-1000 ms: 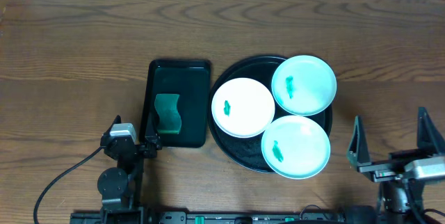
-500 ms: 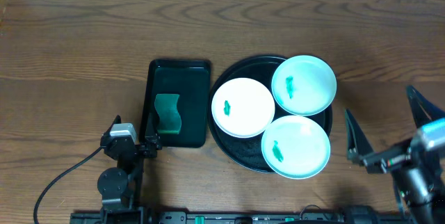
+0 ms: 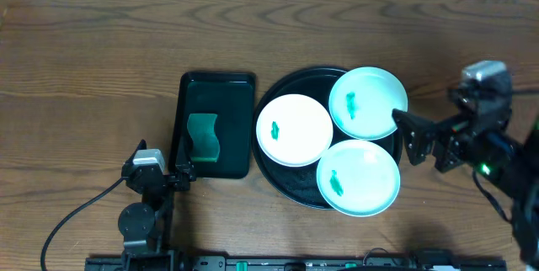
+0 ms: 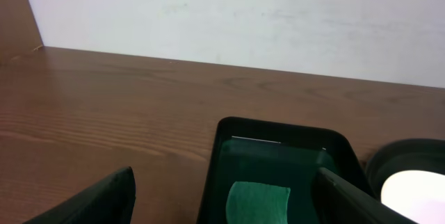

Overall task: Clean dirty plates on tray and stack at the side
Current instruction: 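Move the right gripper over the back pale green plate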

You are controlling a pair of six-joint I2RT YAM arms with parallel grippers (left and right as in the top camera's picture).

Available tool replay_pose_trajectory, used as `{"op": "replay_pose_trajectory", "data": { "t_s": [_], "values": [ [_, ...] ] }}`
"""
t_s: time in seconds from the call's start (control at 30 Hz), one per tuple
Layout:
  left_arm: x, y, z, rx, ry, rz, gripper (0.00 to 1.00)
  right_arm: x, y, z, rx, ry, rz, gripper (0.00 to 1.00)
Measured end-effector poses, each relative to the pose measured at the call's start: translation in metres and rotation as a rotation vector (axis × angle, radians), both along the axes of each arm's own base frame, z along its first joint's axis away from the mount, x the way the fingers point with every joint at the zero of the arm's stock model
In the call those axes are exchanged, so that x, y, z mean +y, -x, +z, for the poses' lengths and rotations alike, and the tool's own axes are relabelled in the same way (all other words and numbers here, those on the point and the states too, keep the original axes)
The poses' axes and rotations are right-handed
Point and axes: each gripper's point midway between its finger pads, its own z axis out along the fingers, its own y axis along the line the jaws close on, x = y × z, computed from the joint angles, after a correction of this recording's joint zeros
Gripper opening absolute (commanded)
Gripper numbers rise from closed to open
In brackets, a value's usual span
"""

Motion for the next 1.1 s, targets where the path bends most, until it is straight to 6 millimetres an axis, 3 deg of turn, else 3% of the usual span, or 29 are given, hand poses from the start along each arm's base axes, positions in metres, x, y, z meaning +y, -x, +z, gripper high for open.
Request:
{"op": "replay_pose_trajectory", "data": {
  "t_s": [0.33,0.43,0.5,0.6,0.67,0.7,0.93,1.1],
  "values": [
    [0.000,0.000,0.000,0.000,-0.001,0.002,0.81,0.002,-0.029,-0.062,0.312,0.002,0.005,0.99],
    [0.000,0.000,0.000,0.000,-0.001,0.002,0.81,0.004,-0.027,-0.078,0.407,-0.008,0.017,0.99],
    [0.000,0.000,0.000,0.000,-0.001,0.002,0.81,0.008,-0.027,-0.087,0.460,-0.026,0.033,0.83],
    [0.000,0.000,0.000,0.000,-0.001,0.002,0.81,0.011,-0.029,-0.098,0.526,-0.042,0.044,0.42],
    [0.000,0.000,0.000,0.000,0.000,0.002,0.81,0.013,-0.030,-0.106,0.568,-0.045,0.050,0.07],
    [0.000,0.000,0.000,0.000,-0.001,0.002,0.81,0.015,-0.031,-0.110,0.588,-0.047,0.053,0.01],
    [0.000,0.000,0.000,0.000,-0.001,0.002,0.81,0.035,-0.038,-0.135,0.699,-0.032,0.073,0.01],
    [0.000,0.000,0.000,0.000,0.000,0.003,0.81,0.032,-0.044,-0.154,0.759,0.031,-0.004,0.01]
  ]
}}
